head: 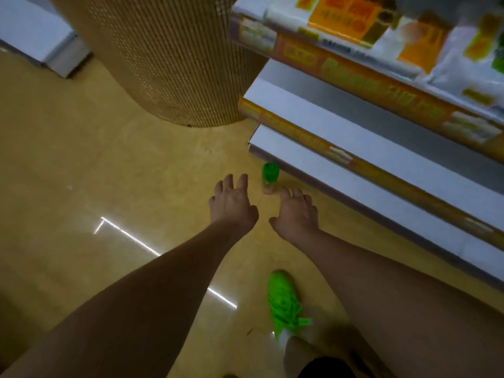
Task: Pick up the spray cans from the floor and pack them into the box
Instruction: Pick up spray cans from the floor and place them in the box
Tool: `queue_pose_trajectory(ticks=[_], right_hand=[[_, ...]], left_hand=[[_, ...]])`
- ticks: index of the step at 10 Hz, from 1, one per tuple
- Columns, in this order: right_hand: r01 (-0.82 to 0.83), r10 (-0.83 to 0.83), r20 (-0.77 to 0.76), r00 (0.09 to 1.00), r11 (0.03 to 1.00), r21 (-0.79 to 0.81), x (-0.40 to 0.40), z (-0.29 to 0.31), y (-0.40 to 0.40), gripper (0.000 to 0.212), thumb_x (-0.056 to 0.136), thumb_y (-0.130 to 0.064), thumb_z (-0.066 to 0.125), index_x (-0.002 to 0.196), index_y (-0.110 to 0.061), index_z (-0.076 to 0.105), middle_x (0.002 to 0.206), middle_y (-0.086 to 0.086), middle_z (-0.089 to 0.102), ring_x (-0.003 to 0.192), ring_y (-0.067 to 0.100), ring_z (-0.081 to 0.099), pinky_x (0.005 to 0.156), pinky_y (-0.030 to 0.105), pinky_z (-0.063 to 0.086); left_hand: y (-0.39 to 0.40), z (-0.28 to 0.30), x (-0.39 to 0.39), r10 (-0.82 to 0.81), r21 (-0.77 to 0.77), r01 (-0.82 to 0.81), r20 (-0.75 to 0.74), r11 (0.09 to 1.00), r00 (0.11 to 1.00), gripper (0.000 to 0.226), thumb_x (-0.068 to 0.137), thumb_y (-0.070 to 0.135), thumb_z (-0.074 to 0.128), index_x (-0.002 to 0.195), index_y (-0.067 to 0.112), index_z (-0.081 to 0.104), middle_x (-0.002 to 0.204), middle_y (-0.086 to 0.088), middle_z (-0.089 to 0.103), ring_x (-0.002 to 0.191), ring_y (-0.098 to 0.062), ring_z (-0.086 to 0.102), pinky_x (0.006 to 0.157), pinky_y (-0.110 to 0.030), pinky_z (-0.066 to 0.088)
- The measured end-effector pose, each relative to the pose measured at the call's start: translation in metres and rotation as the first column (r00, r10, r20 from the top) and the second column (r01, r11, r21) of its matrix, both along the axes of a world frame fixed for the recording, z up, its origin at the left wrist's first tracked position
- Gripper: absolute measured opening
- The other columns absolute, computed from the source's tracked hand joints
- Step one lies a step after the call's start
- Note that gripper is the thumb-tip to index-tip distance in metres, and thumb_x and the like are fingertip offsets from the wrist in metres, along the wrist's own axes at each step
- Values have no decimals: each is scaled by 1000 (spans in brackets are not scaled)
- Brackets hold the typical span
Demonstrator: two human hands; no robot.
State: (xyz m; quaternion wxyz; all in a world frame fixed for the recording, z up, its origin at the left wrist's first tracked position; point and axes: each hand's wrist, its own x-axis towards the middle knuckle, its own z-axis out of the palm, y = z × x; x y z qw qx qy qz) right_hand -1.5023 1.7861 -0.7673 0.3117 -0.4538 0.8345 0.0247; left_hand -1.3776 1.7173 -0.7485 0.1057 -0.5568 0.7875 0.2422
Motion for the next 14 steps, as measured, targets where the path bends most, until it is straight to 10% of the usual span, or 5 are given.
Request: queue_pose_trajectory(ticks=[5, 7, 14], right_hand=[[-133, 133, -26, 991, 991, -5, -44, -201, -132, 97, 85, -31, 76, 156, -37, 10, 163, 10, -6, 143, 41, 26, 104, 48, 46], [-59, 57, -14, 998, 985, -161, -39, -226, -112, 42, 92, -19, 68, 125, -27, 43, 129, 14, 35, 98, 33, 61, 77, 41, 57], [299, -289, 80, 954, 930, -215, -27, 63, 95, 54, 91, -14, 63, 141, -22, 44, 140, 14, 36, 104, 35, 61, 85, 40, 53]], left_hand=[[-72, -201, -17, 113, 24, -113, -15, 993, 993, 81, 86, 28, 65, 155, 19, 23, 160, -17, 22, 144, -38, 23, 109, -50, 36], [-44, -214, -12, 156, 133, -154, -3, 979, 988, 80, 88, 28, 63, 155, 17, 21, 161, -17, 19, 145, -37, 20, 110, -48, 35], [70, 36, -37, -241, 85, 245, -59, 966, 969, 77, 88, 31, 65, 153, 17, 25, 160, -16, 20, 145, -37, 22, 110, -48, 35]])
